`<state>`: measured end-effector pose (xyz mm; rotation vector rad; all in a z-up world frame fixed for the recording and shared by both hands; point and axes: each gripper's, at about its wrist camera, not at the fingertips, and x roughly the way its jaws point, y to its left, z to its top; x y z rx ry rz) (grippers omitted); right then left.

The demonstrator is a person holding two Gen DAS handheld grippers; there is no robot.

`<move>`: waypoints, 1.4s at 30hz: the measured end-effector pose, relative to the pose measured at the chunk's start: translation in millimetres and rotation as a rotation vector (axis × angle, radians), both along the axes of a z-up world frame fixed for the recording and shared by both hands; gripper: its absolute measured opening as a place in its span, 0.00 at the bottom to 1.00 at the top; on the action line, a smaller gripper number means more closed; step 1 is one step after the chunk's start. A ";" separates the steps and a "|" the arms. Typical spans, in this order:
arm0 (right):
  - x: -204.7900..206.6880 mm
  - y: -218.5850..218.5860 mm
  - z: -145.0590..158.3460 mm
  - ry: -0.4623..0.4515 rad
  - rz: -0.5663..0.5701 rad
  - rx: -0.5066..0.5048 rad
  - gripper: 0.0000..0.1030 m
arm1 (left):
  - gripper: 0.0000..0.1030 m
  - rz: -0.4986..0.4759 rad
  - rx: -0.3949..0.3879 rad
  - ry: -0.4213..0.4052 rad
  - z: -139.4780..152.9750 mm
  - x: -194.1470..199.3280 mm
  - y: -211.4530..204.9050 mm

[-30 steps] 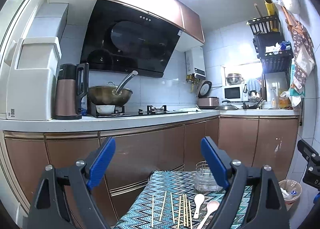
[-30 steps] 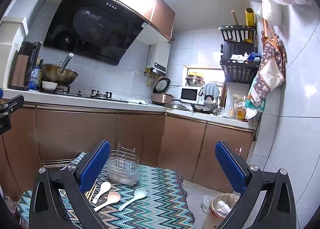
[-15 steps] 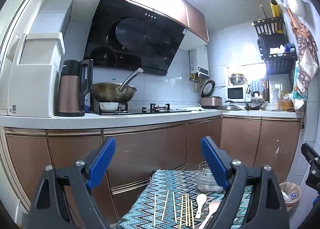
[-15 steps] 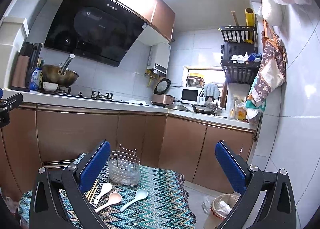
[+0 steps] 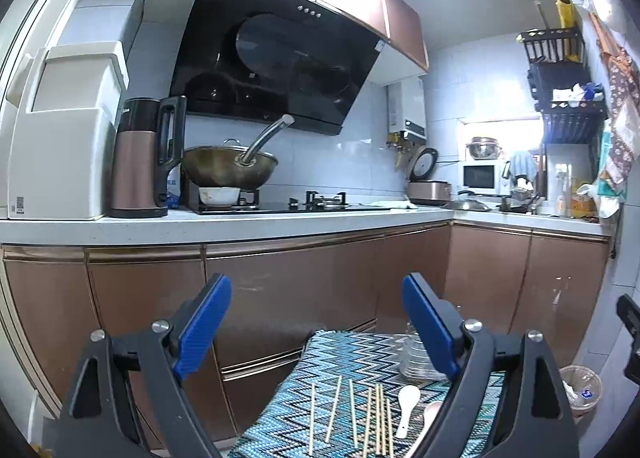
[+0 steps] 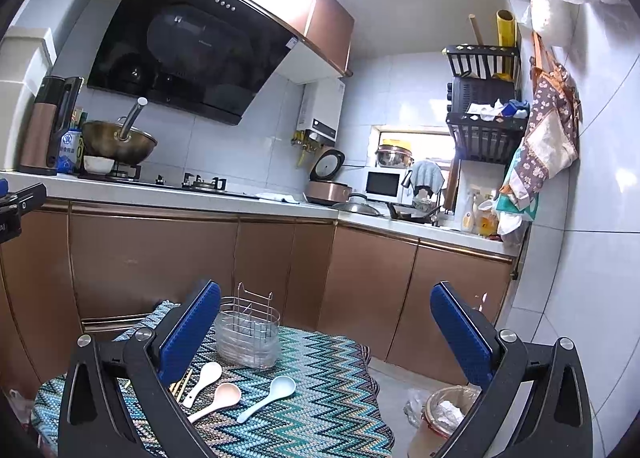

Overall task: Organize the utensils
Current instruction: 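Grasp a wooden chopstick with the left tool while the right tool grasps a white spoon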

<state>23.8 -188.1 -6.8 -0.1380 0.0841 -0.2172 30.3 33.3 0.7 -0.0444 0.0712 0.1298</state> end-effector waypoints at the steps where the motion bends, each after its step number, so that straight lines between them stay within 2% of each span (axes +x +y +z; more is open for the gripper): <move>1: 2.6 -1.7 0.5 0.001 0.002 0.002 1.00 | 0.84 0.003 -0.002 0.008 0.9 4.5 2.6; 5: 16.1 -10.6 -2.7 0.025 0.030 0.031 1.00 | 0.84 -0.020 -0.011 0.069 0.2 29.8 14.2; 8: 32.7 -21.0 -11.7 0.080 0.044 0.062 1.00 | 0.84 -0.098 -0.025 0.176 -10.5 59.6 18.8; 14: 80.3 -42.1 -42.2 0.232 0.066 0.107 1.00 | 0.84 -0.241 -0.101 0.474 -57.3 136.7 16.1; 17: 107.5 -53.5 -62.4 0.312 0.097 0.153 1.00 | 0.83 -0.286 -0.148 0.588 -83.0 170.4 11.2; 20: 134.1 -65.1 -87.5 0.399 0.137 0.205 1.00 | 0.83 -0.328 -0.226 0.714 -114.6 208.7 4.6; 23: 161.1 -78.4 -114.7 0.482 0.165 0.272 0.93 | 0.82 -0.342 -0.261 0.810 -142.9 239.9 -2.9; 24: 168.5 -82.7 -122.8 0.506 0.172 0.293 0.88 | 0.78 -0.344 -0.263 0.838 -149.9 249.2 -5.3; 25: 176.6 -87.8 -131.8 0.532 0.183 0.317 0.82 | 0.70 -0.348 -0.264 0.863 -158.3 256.8 -8.0; 28: 197.0 -97.9 -155.4 0.592 0.211 0.365 0.73 | 0.51 -0.359 -0.260 0.950 -185.0 286.4 -20.1; 34: 237.7 -109.2 -191.0 0.689 0.285 0.446 0.56 | 0.35 -0.361 -0.224 1.069 -222.0 333.7 -38.1; 37: 254.2 -113.1 -203.7 0.719 0.305 0.473 0.52 | 0.32 -0.357 -0.216 1.115 -236.8 348.1 -41.2; 42: 271.7 -119.2 -221.0 0.762 0.322 0.487 0.51 | 0.24 -0.357 -0.192 1.169 -254.6 363.4 -49.0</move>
